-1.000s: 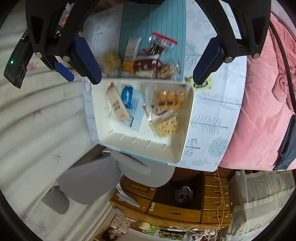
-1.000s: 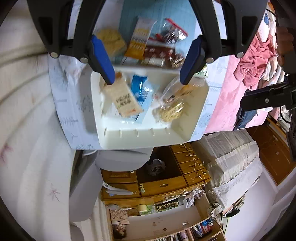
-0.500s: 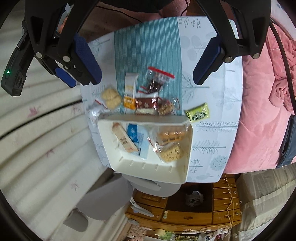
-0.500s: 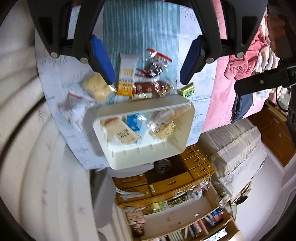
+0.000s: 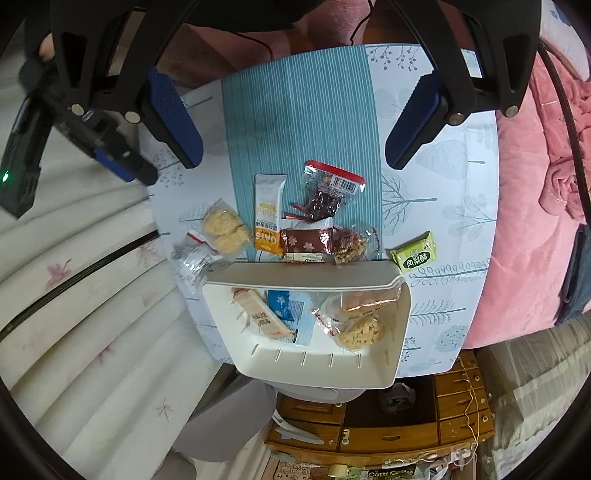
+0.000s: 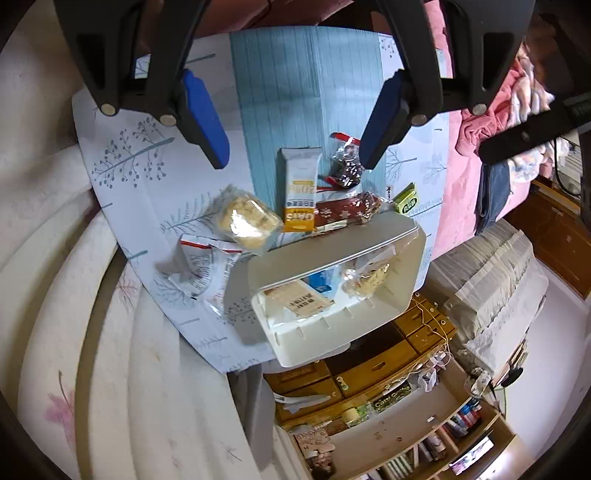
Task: Organize snacks
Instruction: 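Withdraw both open tools from the tray back over the snacks, then grasp the white red-striped packet with the right tool while the left tool grasps the OATS stick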
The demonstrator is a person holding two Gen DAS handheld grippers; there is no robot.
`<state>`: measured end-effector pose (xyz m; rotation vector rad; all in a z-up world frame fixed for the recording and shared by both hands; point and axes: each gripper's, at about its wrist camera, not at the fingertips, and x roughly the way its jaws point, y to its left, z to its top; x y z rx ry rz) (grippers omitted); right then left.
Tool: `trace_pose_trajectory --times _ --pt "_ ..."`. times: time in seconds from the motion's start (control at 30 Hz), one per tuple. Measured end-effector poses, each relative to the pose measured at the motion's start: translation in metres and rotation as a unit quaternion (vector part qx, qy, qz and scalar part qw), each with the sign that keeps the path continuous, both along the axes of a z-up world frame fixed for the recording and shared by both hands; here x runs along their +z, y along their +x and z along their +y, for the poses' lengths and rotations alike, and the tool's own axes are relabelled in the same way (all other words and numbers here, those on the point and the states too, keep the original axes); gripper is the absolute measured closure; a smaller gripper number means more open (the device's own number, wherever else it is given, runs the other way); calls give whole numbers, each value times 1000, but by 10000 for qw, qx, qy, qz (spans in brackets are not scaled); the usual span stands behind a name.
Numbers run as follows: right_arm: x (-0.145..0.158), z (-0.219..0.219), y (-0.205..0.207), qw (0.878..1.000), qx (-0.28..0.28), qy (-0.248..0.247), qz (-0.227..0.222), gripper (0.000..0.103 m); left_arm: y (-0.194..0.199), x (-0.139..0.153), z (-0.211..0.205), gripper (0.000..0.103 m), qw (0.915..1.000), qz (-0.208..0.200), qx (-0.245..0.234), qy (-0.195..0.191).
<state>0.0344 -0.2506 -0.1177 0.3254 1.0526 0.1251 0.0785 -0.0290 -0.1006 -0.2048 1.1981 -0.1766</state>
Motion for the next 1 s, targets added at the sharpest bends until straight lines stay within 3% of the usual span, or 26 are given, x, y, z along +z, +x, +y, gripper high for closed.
trace_pose_trajectory --times 0.2,0.43,0.6,0.8,1.0 --pt "-14 -39 22 9986 65 452 282 30 5 -27 -33 4 9986 138 247 454" --pt "-34 -87 64 9921 39 1028 719 30 18 -60 -67 4 9950 244 659 716" --pt "-54 -114 96 9849 -62 1371 1057 30 29 -78 -91 4 9931 6 736 909" --pt "-78 -134 131 9780 -15 1611 1329 30 51 -98 -115 4 9901 -161 870 1091" --pt "-103 -147 158 9722 -50 1759 1546 30 72 -125 -132 8 9856 52 929 1409"
